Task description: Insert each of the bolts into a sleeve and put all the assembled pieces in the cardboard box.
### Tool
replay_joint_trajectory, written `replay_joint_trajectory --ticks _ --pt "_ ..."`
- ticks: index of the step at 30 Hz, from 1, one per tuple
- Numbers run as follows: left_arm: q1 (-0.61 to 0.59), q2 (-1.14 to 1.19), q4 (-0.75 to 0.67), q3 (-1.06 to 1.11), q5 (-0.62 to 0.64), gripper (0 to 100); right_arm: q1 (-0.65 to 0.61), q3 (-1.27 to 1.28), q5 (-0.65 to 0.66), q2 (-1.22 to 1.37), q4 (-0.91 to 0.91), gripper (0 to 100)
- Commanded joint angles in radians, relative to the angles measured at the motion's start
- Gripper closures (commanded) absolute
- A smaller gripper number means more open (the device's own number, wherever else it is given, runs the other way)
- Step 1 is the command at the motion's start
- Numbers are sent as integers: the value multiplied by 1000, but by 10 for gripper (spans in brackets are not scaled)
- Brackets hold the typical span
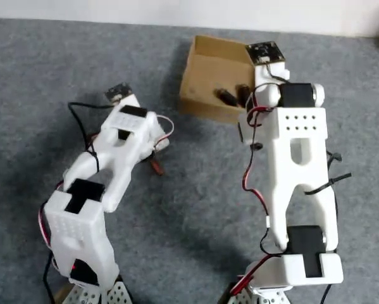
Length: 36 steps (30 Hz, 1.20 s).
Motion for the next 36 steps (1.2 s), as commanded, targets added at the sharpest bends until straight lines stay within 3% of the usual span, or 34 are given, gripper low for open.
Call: replay_joint_trajectory --ticks 1,6,12,18,23,27,30,33,36 --pt "33 12 60 15 -118 994 12 -13 3 -51 -13 993" --pt "41 -105 40 65 -273 996 8 -4 3 -179 -18 993" --pt "76 -493 31 140 -465 996 -22 48 9 -443 -18 993" --pt "137 -1001 12 209 -540 996 -84 427 9 -771 -213 993" --pt "153 -1386 -150 252 -641 996 -170 823 9 -1205 -470 993" --pt "154 -1538 -206 463 -574 996 -223 1125 9 -1566 -633 993" --pt "154 -1641 -342 604 -466 996 -260 1308 9 -1793 -707 993" --pt "166 -1784 -482 725 -318 996 -302 1377 9 -1771 -722 993" --pt "265 -1905 -617 889 -219 996 -341 1385 3 -1750 -776 993"
